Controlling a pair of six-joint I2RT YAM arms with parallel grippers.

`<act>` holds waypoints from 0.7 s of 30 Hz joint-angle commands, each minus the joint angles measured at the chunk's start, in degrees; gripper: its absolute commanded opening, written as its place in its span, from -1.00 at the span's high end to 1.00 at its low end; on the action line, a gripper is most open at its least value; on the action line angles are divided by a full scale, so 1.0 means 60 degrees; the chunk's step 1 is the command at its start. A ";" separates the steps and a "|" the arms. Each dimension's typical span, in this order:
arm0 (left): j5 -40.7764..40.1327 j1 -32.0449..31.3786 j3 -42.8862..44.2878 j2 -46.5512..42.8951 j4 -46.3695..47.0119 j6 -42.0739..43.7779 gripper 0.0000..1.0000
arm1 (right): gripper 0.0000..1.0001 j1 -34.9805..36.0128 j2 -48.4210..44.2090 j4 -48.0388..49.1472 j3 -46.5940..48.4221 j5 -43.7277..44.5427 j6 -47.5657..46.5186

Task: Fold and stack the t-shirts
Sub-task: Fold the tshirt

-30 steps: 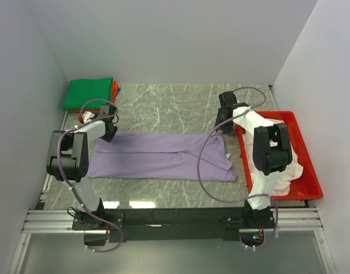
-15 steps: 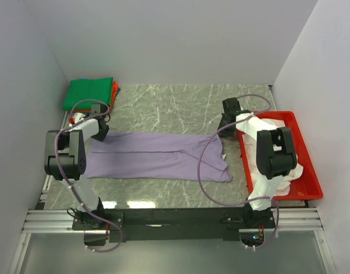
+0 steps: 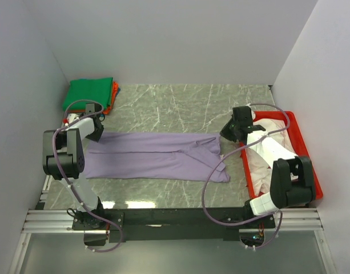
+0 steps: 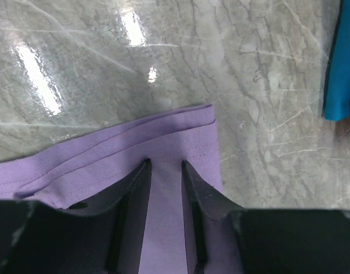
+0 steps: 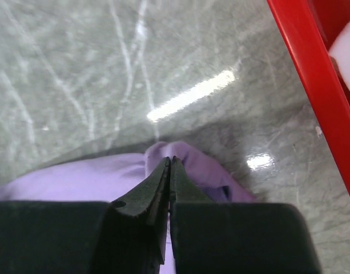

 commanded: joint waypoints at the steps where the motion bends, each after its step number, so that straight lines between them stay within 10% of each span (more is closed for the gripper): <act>1: -0.0270 0.0229 -0.0056 0.0500 -0.0839 0.0216 0.31 | 0.87 -0.0169 -0.0776 0.0654 -0.0051 0.0364 0.0516; 10: -0.0182 0.0244 0.0018 0.0427 -0.0810 0.0290 0.30 | 0.40 -0.0755 -0.1216 0.0625 -0.0666 0.0306 0.0428; 21: 0.0067 0.0244 0.0032 0.0251 -0.0663 0.0348 0.31 | 0.30 -0.0741 -0.0617 0.1620 -0.1765 -0.0513 0.0676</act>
